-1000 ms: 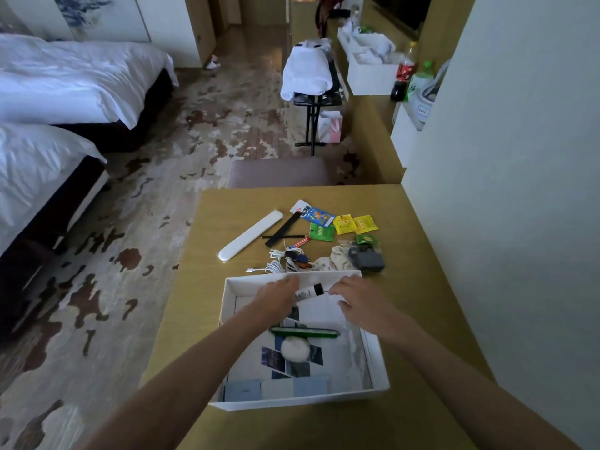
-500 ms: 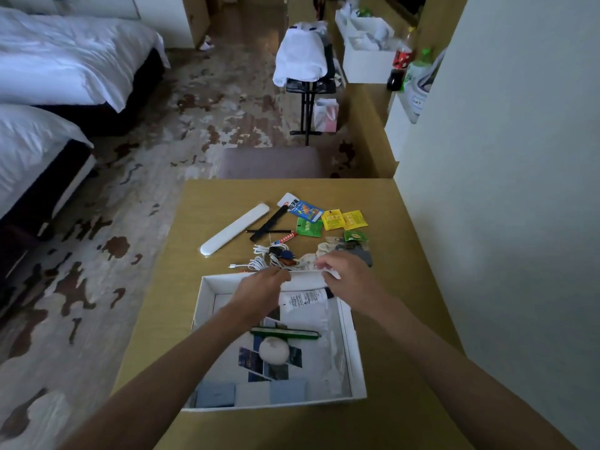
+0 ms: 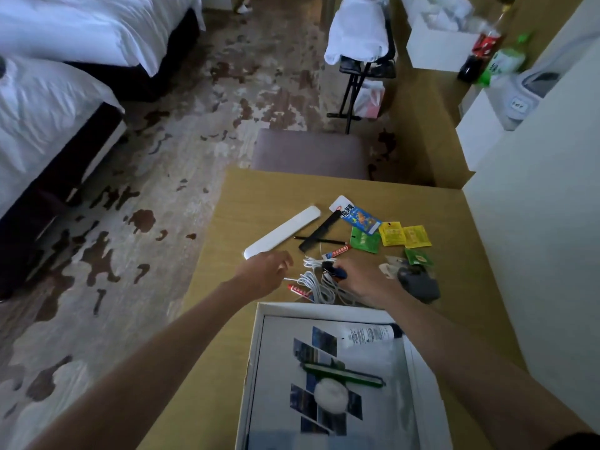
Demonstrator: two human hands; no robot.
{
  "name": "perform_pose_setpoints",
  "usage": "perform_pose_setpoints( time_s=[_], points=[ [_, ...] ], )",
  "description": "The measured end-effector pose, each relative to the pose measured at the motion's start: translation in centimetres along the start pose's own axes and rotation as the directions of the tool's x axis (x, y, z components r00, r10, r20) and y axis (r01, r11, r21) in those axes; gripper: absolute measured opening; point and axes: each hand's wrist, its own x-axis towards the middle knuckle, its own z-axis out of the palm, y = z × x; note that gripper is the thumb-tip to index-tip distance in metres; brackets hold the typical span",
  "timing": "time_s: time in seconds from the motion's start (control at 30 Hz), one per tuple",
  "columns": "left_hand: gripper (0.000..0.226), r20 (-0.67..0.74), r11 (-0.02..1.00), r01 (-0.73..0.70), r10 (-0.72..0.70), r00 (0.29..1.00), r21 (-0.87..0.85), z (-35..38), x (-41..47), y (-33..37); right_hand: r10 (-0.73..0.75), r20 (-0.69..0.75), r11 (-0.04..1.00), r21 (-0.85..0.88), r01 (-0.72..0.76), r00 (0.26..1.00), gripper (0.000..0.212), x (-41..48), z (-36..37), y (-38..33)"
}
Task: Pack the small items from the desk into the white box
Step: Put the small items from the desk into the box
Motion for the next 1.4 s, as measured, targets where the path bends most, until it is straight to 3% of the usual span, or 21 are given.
perform_pose_setpoints(
  time_s=[0.1, 0.2, 0.4, 0.5, 0.57, 0.67, 0.83, 1.0, 1.17, 1.3, 1.4],
  points=[
    [0.032, 0.197, 0.978, -0.204, 0.194, 0.961, 0.034, 1.0, 2.4, 0.1, 0.038, -0.002, 0.999, -0.019, -0.038, 0.999, 0.017, 1.3, 1.1, 0.1],
    [0.043, 0.348, 0.934, -0.331, 0.269, 0.898, 0.132, 3.0, 4.8, 0.7, 0.094, 0.020, 0.994, 0.044, -0.095, 0.995, 0.029, 2.2, 1.8, 0.7],
    [0.048, 0.386, 0.688, -0.581, 0.440, 0.811, 0.435, 5.6, 8.1, 1.1, 0.156, 0.006, 0.939, 0.310, -0.151, 0.988, 0.017, 2.5, 3.0, 2.3],
    [0.040, 0.404, 0.655, -0.610, 0.462, 0.790, 0.445, 5.9, 8.5, 1.1, 0.195, 0.004, 0.910, 0.372, -0.183, 0.981, 0.023, 2.8, 3.6, 2.8],
    [0.038, 0.359, 0.727, -0.579, 0.463, 0.811, 0.370, 5.9, 8.2, 0.7, 0.189, -0.003, 0.907, 0.383, -0.173, 0.982, 0.026, 3.1, 3.9, 3.0],
    [0.041, 0.272, 0.917, -0.385, 0.347, 0.898, 0.103, 5.1, 7.2, -0.1, 0.167, 0.029, 0.919, 0.358, -0.166, 0.986, 0.022, 3.3, 4.0, 2.9],
    [0.039, 0.047, 0.980, -0.145, 0.153, 0.987, -0.134, 3.2, 4.5, -1.2, 0.159, 0.120, 0.968, 0.175, -0.178, 0.980, 0.026, 3.4, 3.1, 1.9],
    [0.031, -0.090, 0.939, -0.004, -0.029, 0.996, -0.343, 1.2, 1.9, -1.5, 0.203, 0.109, 0.971, 0.106, -0.214, 0.973, 0.037, 3.7, 2.6, 0.6],
    [0.022, -0.196, 0.789, 0.012, -0.166, 0.966, -0.614, -1.3, -0.9, -0.6, 0.233, 0.074, 0.960, 0.145, -0.241, 0.970, 0.042, 3.3, 2.5, 0.3],
    [0.025, -0.238, 0.668, -0.029, -0.224, 0.945, -0.744, -3.1, -3.8, 0.3, 0.196, 0.048, 0.981, 0.005, -0.196, 0.980, 0.023, 3.3, 2.2, -0.1],
    [0.033, -0.260, 0.640, -0.056, -0.230, 0.938, -0.766, -3.6, -6.0, 1.3, 0.204, 0.002, 0.975, 0.094, -0.203, 0.979, 0.021, 2.3, 1.5, -0.7]
  ],
)
